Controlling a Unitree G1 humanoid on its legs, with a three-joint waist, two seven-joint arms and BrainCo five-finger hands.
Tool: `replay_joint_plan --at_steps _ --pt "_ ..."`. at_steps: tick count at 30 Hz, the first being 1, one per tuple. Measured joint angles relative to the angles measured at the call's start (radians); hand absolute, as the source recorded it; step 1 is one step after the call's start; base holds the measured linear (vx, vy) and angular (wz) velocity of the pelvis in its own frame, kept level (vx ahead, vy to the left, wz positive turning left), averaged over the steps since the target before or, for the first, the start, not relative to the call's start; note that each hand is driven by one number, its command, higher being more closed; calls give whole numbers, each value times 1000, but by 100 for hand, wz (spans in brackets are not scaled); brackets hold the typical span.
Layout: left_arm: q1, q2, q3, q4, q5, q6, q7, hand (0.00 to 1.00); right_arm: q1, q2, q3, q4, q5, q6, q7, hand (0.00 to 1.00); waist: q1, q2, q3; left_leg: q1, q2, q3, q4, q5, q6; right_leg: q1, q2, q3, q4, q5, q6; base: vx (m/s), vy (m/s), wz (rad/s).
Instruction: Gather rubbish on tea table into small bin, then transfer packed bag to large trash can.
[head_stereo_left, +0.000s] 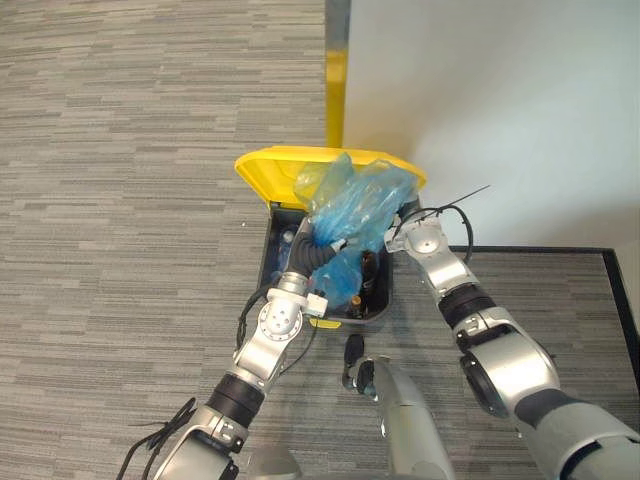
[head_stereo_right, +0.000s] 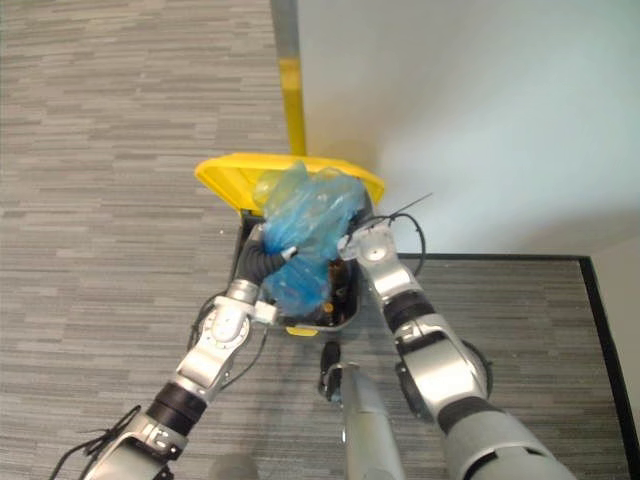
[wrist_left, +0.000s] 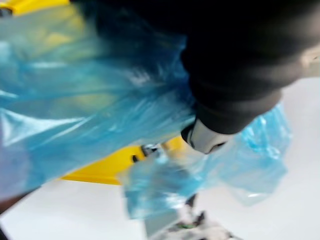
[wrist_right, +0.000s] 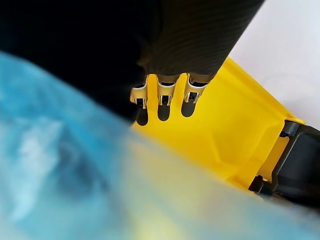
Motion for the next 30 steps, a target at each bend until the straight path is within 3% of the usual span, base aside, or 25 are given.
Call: replay_joint_plan --at_steps 4,9,16,17,30 --pt "-86 27 4 136 40 22 2 100 -26 -2 0 -2 -30 0 -3 0 -8 -10 7 -32 0 0 26 0 0 -24 -12 -5 7 1 -1 -3 4 4" --pt "-247 73 53 260 116 44 30 100 -98 -7 0 -14 -36 0 -20 0 -27 -69 72 -93 10 -2 100 -5 -3 -34 -30 -20 5 3 -5 -43 7 14" --pt "-343 92 115 328 151 83 69 100 -185 -32 0 -90 -35 -6 -25 0 -35 -78 158 -179 13 -14 181 -29 -6 -95 -49 -21 38 7 -10 -25 16 3" --pt "-354 96 129 337 162 92 70 0 -206 -44 0 -90 -35 -7 -26 0 -38 -78 181 -189 13 -20 195 -30 -6 -100 -52 -23 46 8 -14 0 0 0" --pt "-450 109 223 478 229 157 83 0 -248 -76 0 -136 -34 -8 -15 0 -64 -78 239 -245 -5 -30 230 -42 -7 -169 -68 -8 94 7 -12 35 52 -3"
